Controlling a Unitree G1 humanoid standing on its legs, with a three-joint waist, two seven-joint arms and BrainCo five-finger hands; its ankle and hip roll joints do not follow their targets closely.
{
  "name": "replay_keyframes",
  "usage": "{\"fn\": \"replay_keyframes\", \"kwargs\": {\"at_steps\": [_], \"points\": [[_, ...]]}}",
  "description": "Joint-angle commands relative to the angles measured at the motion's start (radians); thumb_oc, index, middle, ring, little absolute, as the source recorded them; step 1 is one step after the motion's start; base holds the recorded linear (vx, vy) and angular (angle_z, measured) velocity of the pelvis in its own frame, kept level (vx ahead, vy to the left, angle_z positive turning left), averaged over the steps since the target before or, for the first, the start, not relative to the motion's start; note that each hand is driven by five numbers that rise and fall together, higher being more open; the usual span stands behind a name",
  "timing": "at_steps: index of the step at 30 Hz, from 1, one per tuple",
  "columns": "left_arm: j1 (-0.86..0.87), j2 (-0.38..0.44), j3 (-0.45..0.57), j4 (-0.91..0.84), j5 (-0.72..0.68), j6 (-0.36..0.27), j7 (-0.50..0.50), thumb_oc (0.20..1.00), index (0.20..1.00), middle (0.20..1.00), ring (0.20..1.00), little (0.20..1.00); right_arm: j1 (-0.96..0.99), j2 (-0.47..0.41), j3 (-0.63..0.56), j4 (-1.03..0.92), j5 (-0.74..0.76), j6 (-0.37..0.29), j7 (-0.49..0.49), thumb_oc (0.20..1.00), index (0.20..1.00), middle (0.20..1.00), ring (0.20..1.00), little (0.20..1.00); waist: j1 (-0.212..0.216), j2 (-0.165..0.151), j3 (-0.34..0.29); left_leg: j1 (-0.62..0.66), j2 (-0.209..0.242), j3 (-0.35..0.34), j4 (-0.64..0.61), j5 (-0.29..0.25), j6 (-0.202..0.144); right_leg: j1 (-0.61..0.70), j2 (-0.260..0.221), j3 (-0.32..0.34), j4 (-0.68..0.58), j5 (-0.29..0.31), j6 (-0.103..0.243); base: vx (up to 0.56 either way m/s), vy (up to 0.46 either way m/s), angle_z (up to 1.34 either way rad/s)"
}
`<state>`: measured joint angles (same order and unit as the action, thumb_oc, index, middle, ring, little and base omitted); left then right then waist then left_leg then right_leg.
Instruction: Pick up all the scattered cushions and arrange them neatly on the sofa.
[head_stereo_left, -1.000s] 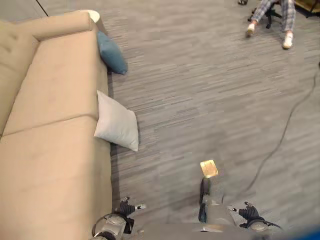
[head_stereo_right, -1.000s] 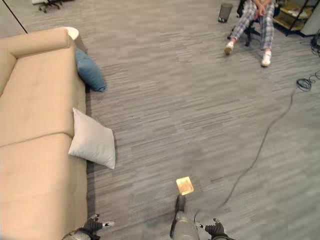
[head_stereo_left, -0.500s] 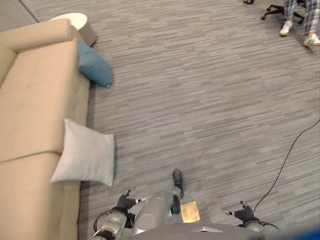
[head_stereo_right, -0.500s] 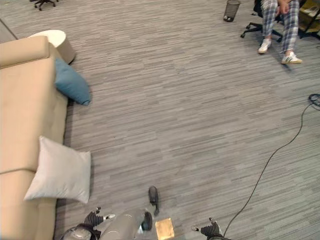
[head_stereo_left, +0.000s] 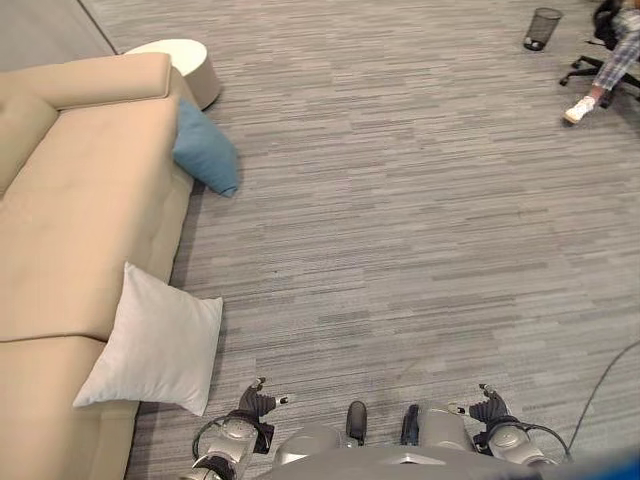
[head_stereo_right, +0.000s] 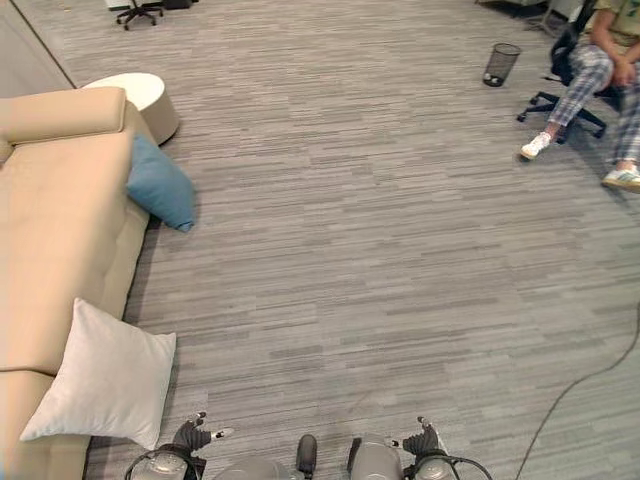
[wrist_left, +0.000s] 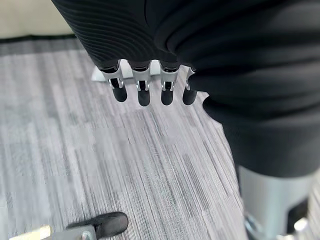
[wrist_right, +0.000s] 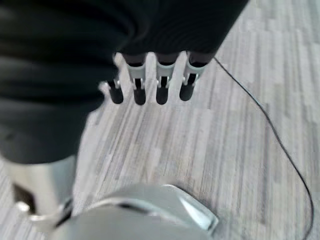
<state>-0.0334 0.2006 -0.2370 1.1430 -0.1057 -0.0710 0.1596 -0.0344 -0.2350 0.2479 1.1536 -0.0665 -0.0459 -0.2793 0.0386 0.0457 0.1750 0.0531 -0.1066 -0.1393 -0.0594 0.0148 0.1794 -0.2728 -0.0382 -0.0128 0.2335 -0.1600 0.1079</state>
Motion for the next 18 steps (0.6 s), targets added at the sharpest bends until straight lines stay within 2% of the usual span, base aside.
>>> {"fn": "replay_keyframes", "kwargs": {"at_steps": [1,2,4,5,9,11,12,13,14,15,17,18], "points": [[-0.027,-0.006,-0.036,0.032,0.029,-0.014,-0.001,1.0,1.0,1.0,1.0,1.0,0.02,-0.049,-0.028,0.002,0.01,0.002,-0.003,1.0,1.0,1.0,1.0,1.0,-0.024,-0.013,0.017,-0.008,-0.025,-0.007,0.079,-0.067,-0.136,0.1,0.043,0.046,-0.098,0.162,0.022,0.18,-0.155,1.77],[-0.027,-0.009,-0.032,0.043,0.029,-0.015,0.0,1.0,1.0,1.0,1.0,1.0,0.021,-0.054,-0.027,0.009,0.005,0.0,-0.003,1.0,1.0,1.0,1.0,1.0,-0.025,-0.017,0.012,-0.011,-0.029,-0.021,0.09,-0.076,-0.14,0.123,0.024,0.026,-0.125,0.166,0.017,0.16,-0.163,2.05],[-0.022,-0.013,-0.032,0.054,0.035,-0.013,0.0,1.0,1.0,1.0,1.0,1.0,0.021,-0.055,-0.025,0.014,0.004,-0.002,-0.005,1.0,1.0,1.0,1.0,1.0,-0.027,-0.018,0.004,-0.011,-0.026,-0.031,0.094,-0.079,-0.147,0.145,0.02,0.01,-0.14,0.164,0.009,0.1,-0.115,2.17],[-0.02,-0.015,-0.026,0.064,0.035,-0.012,-0.004,1.0,1.0,1.0,1.0,1.0,0.012,-0.06,-0.034,0.013,0.013,-0.01,-0.004,1.0,1.0,1.0,1.0,1.0,-0.015,-0.02,-0.01,-0.014,-0.015,-0.052,0.098,-0.08,-0.166,0.172,0.021,-0.008,-0.164,0.159,0.002,0.08,-0.109,1.37],[-0.021,-0.012,-0.022,0.066,0.034,-0.007,-0.009,1.0,1.0,1.0,1.0,1.0,0.003,-0.063,-0.043,0.004,0.031,-0.023,-0.005,1.0,1.0,1.0,1.0,1.0,-0.013,-0.029,-0.011,-0.038,-0.007,-0.072,0.142,-0.09,-0.184,0.211,0.014,-0.059,-0.186,0.144,-0.009,0.09,-0.165,0.86],[-0.022,-0.01,-0.022,0.062,0.03,-0.006,-0.012,1.0,1.0,1.0,1.0,1.0,0.002,-0.063,-0.048,-0.006,0.042,-0.03,-0.006,1.0,1.0,1.0,1.0,1.0,-0.012,-0.036,-0.003,-0.072,-0.001,-0.055,0.205,-0.102,-0.201,0.234,0.003,-0.094,-0.195,0.132,-0.022,0.04,-0.105,0.82],[-0.023,-0.01,-0.021,0.051,0.025,-0.006,-0.012,1.0,1.0,1.0,1.0,1.0,-0.003,-0.07,-0.057,-0.019,0.052,-0.035,-0.01,1.0,1.0,1.0,1.0,1.0,-0.013,-0.041,0.008,-0.118,0.023,0.026,0.26,-0.106,-0.209,0.258,-0.014,-0.137,-0.209,0.119,-0.027,0.01,-0.075,0.75],[-0.023,-0.01,-0.021,0.051,0.025,-0.006,-0.012,1.0,1.0,1.0,1.0,1.0,-0.003,-0.07,-0.057,-0.019,0.052,-0.035,-0.01,1.0,1.0,1.0,1.0,1.0,-0.013,-0.041,0.008,-0.118,0.023,0.026,0.261,-0.106,-0.209,0.258,-0.014,-0.138,-0.209,0.119,-0.028,-0.02,-0.052,0.61],[-0.023,-0.008,-0.024,0.043,0.021,-0.006,-0.012,1.0,1.0,1.0,1.0,1.0,-0.003,-0.074,-0.06,-0.022,0.055,-0.034,-0.016,1.0,1.0,1.0,1.0,1.0,-0.013,-0.041,0.015,-0.145,0.048,0.091,0.273,-0.099,-0.209,0.274,-0.025,-0.171,-0.22,0.11,-0.028,0.0,-0.103,0.79],[-0.034,-0.007,-0.032,0.032,0.039,-0.022,-0.027,1.0,1.0,1.0,1.0,1.0,-0.024,-0.189,-0.127,0.062,0.137,-0.047,0.018,1.0,1.0,1.0,1.0,1.0,0.002,-0.054,0.021,-0.177,0.084,0.171,0.253,-0.069,-0.21,0.307,-0.028,-0.228,-0.239,0.106,-0.033,0.0,-0.131,0.99],[-0.035,-0.015,-0.047,0.029,0.056,-0.015,-0.018,1.0,1.0,1.0,1.0,1.0,-0.004,-0.158,-0.117,0.046,0.149,-0.065,0.018,1.0,1.0,1.0,1.0,1.0,-0.001,-0.064,0.031,-0.218,0.107,0.25,0.237,-0.028,-0.21,0.325,-0.034,-0.276,-0.248,0.099,-0.032,-0.01,-0.091,1.16],[-0.035,-0.015,-0.048,0.029,0.056,-0.015,-0.018,1.0,1.0,1.0,1.0,1.0,-0.004,-0.158,-0.117,0.046,0.149,-0.065,0.018,1.0,1.0,1.0,1.0,1.0,-0.002,-0.064,0.029,-0.22,0.107,0.249,0.238,-0.028,-0.21,0.324,-0.034,-0.277,-0.248,0.099,-0.032,0.0,-0.029,1.77]]}}
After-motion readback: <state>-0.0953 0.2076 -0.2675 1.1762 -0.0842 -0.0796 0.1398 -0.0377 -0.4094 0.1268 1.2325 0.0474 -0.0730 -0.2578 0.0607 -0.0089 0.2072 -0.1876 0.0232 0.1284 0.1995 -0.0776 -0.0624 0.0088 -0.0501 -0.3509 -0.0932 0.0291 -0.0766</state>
